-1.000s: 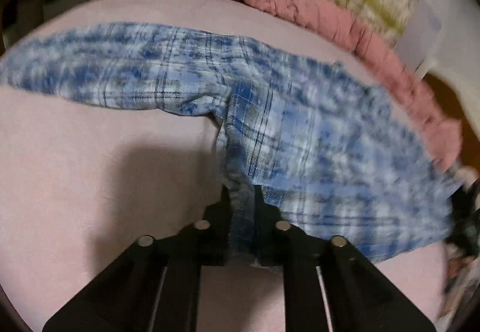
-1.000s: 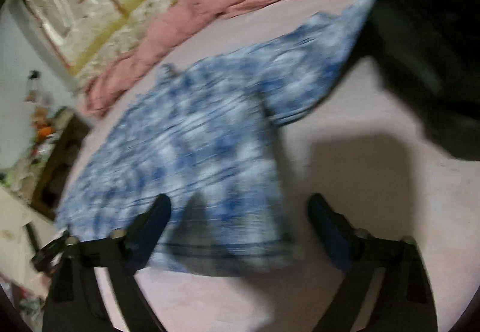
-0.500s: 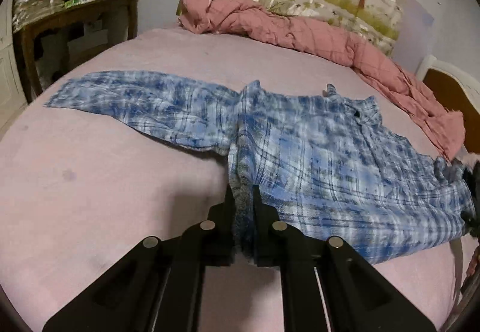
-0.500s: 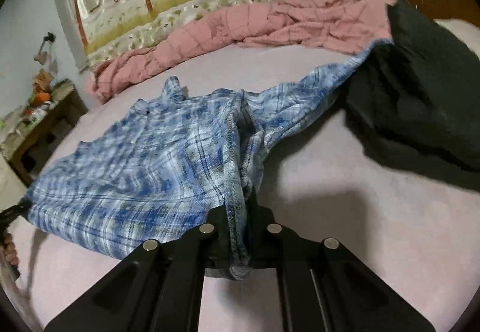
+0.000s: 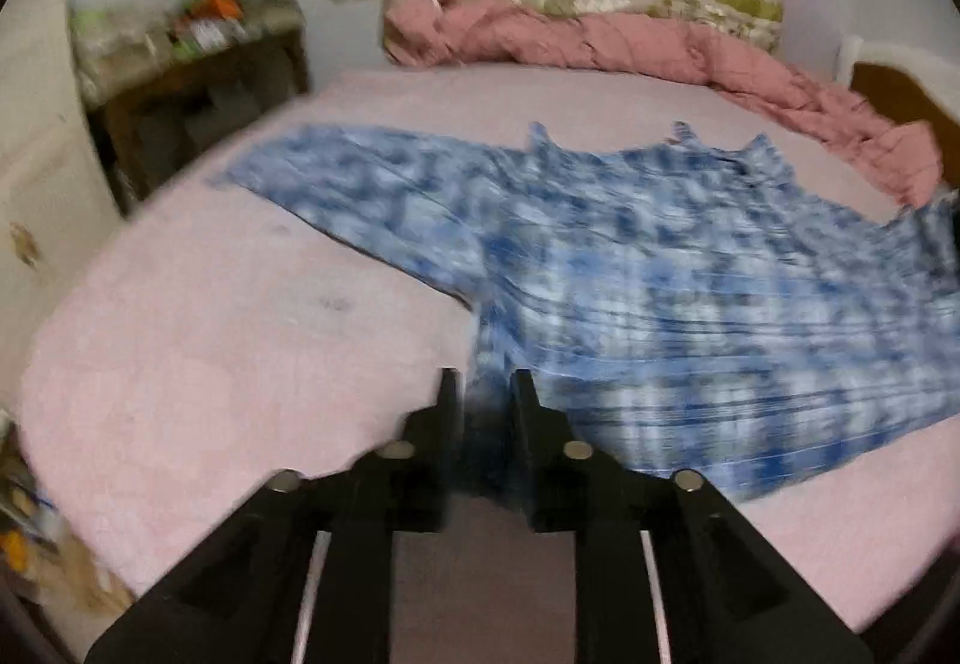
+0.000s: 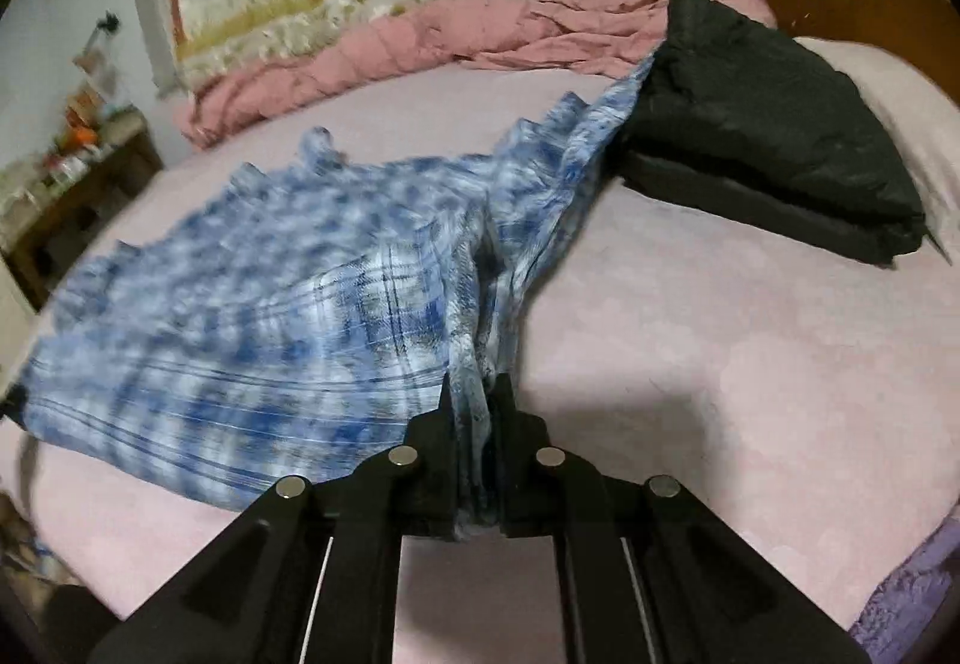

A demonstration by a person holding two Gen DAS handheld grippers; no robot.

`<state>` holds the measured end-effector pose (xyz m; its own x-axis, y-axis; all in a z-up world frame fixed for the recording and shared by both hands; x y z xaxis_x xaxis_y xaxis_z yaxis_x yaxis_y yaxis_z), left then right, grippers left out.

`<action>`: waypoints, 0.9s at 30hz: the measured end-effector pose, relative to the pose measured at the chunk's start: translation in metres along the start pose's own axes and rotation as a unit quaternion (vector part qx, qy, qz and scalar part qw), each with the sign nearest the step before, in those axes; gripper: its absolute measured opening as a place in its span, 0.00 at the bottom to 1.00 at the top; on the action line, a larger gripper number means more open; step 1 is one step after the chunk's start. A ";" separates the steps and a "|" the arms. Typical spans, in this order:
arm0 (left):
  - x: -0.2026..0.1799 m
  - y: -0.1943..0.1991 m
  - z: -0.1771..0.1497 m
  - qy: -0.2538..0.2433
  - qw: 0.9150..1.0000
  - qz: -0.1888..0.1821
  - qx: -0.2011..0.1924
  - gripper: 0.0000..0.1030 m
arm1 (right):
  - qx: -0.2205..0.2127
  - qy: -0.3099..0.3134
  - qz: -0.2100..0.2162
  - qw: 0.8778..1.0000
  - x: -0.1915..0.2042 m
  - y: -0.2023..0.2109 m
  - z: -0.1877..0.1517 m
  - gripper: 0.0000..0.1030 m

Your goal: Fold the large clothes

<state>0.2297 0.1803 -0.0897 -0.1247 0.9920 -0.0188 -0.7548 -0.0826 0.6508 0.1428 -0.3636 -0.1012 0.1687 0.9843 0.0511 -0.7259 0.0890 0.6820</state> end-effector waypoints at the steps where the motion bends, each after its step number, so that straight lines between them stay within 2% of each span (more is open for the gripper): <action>1: -0.002 0.006 0.003 -0.011 1.000 0.011 -0.026 0.44 | 0.001 0.001 -0.009 1.000 0.000 0.000 0.000 0.12; 2: -0.004 0.014 0.007 -0.016 0.999 0.005 -0.048 0.53 | -0.003 0.004 -0.014 1.000 0.001 0.002 -0.001 0.17; 4: -0.014 0.030 0.017 -0.016 0.997 -0.023 -0.076 0.53 | -0.037 0.014 -0.034 0.999 0.004 0.016 0.005 0.32; 5: -0.022 0.038 0.021 -0.021 0.995 -0.034 -0.088 0.54 | -0.060 0.019 -0.040 0.997 0.007 0.025 0.011 0.55; 6: -0.032 0.045 0.025 -0.030 0.993 -0.044 -0.101 0.59 | -0.081 0.022 -0.043 0.996 0.010 0.033 0.015 0.77; 7: -0.045 0.051 0.030 -0.042 0.991 -0.056 -0.112 0.63 | -0.103 0.024 -0.045 0.993 0.014 0.042 0.021 0.83; 8: -0.056 0.054 0.031 -0.052 0.990 -0.069 -0.115 0.69 | -0.130 0.028 -0.041 0.990 0.020 0.052 0.026 0.84; 9: -0.068 0.055 0.032 -0.059 0.988 -0.082 -0.112 0.71 | -0.149 0.038 -0.028 0.988 0.028 0.059 0.032 0.84; 11: -0.089 0.047 0.034 -0.059 0.988 -0.109 -0.095 0.73 | -0.143 0.056 0.018 0.988 0.046 0.057 0.038 0.84; 13: -0.105 0.030 0.032 -0.048 0.989 -0.123 -0.067 0.76 | -0.081 0.063 0.075 0.992 0.061 0.034 0.033 0.84; 15: -0.113 0.007 0.025 -0.037 0.991 -0.119 -0.041 0.76 | -0.010 0.064 0.096 0.993 0.070 0.005 0.022 0.84; 16: -0.114 -0.008 0.021 -0.032 0.993 -0.108 -0.027 0.76 | 0.016 0.068 0.100 0.993 0.073 -0.010 0.015 0.84; 18: -0.115 -0.027 0.007 -0.036 0.995 -0.089 -0.005 0.76 | 0.034 0.081 0.090 0.992 0.075 -0.031 0.003 0.84; 21: -0.114 -0.048 -0.018 -0.047 0.996 -0.070 0.029 0.77 | 0.009 0.118 0.040 0.992 0.080 -0.045 -0.006 0.84; 24: -0.112 -0.042 -0.022 -0.055 0.997 -0.059 0.021 0.77 | 0.001 0.125 0.021 0.992 0.081 -0.043 -0.007 0.84; 27: -0.114 -0.042 -0.025 -0.057 0.997 -0.052 0.009 0.78 | -0.007 0.112 0.025 0.993 0.079 -0.039 -0.010 0.85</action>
<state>0.2599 0.0688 -0.1338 0.0290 0.9996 -0.0013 -0.7474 0.0226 0.6640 0.1774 -0.2874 -0.1312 -0.0200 0.9965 -0.0806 -0.7385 0.0396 0.6731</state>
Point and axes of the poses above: each gripper's, at about its wrist camera, not at the fingertips, and y roughly against the way its jaws point, x to its left, z to its top, the point moved 7 cm from there along -y, roughly the way its jaws point, and after that the axes turned 7 degrees about y, right-handed, at the moved point
